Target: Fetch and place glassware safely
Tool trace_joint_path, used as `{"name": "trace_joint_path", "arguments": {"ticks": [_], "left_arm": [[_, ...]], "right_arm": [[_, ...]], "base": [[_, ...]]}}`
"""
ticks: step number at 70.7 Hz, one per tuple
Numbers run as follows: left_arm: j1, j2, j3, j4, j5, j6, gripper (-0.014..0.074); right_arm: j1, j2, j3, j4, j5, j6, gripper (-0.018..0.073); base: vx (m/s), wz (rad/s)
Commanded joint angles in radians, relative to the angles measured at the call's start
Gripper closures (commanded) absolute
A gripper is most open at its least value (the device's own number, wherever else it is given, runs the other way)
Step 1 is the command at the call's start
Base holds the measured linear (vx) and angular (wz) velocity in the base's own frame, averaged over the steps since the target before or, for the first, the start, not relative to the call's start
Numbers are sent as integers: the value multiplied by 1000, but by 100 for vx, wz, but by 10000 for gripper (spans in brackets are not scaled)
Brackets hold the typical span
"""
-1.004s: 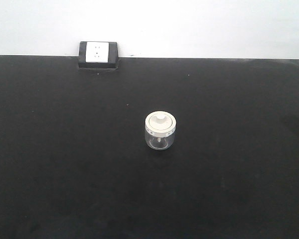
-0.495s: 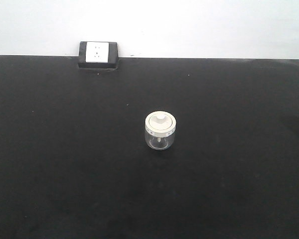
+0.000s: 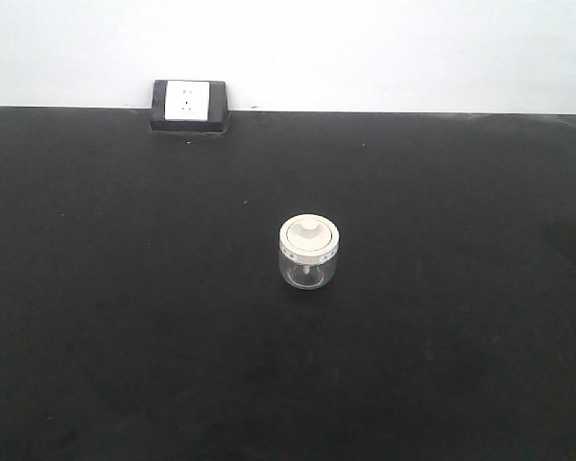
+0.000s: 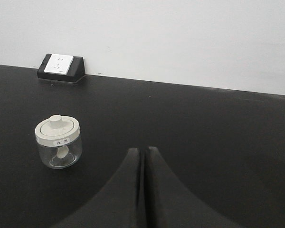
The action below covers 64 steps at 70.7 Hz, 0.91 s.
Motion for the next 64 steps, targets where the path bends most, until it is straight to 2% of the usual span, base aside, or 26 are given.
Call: {"name": "trace_joint_path", "arguments": {"ticks": [1, 13, 23, 34, 45, 64], "left_arm": [[-6, -3, 29, -10, -68, -6, 603], [-6, -3, 29, -10, -68, -6, 603], [-6, -3, 29, -10, -68, -6, 603], [-6, -3, 29, -10, -68, -6, 603], [-6, -3, 29, -10, -68, -6, 603], [-6, -3, 29, -10, -68, -6, 603]], "right_arm": [[-3, 8, -26, -7, -84, -8, 563], [-21, 8, -26, 25, -79, -9, 563], [-135, 8, -26, 99, -60, -9, 563], [-223, 8, -26, 96, -37, -14, 563], [-224, 1, 4, 96, -47, -61, 563], [-224, -111, 216, 130, -237, -57, 563]], "base": [[0, 0], [0, 0], [0, 0], [0, 0], [0, 0], [0, 0]]}}
